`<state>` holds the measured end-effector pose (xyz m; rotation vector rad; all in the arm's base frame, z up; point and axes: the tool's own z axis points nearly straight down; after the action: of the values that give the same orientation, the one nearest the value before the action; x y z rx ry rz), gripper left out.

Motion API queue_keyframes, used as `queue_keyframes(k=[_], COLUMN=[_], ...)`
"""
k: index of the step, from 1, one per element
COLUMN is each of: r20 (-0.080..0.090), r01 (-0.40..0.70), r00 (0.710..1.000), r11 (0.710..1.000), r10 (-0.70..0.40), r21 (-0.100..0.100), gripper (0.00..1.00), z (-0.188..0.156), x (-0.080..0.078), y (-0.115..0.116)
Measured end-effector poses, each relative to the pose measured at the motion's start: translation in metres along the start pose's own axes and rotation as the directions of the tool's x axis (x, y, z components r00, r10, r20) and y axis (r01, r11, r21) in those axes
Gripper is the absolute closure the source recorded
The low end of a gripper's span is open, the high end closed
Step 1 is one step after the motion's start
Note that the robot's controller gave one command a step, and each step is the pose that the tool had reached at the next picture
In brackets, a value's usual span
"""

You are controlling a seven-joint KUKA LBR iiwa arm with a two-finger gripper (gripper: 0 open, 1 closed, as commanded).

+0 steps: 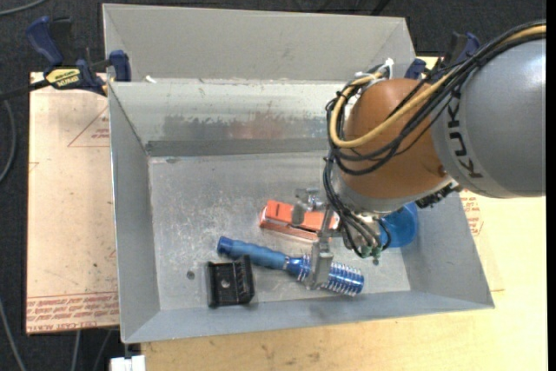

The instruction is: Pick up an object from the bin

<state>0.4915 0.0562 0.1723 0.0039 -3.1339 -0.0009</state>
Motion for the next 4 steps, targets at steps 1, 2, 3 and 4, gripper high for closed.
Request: queue_keyframes(k=[1,2,3,4], r20=[0.008,0.007,0.011,0.009], r01=[-0.002,0.069,0.192,0.093], r00=[1.000,0.998,0.981,0.996], r11=[1.000,0.998,0.981,0.996], r10=[0.002,-0.069,-0.192,-0.093], r21=[-0.001,-0.001,0.002,-0.001], gripper=[0.00,0.00,0.00,0.00], z=[-0.004,0.002,0.019,0.045], x=[-0.002,-0.020,-0.048,-0.052], y=[0.000,-0.005,-0.015,-0.013])
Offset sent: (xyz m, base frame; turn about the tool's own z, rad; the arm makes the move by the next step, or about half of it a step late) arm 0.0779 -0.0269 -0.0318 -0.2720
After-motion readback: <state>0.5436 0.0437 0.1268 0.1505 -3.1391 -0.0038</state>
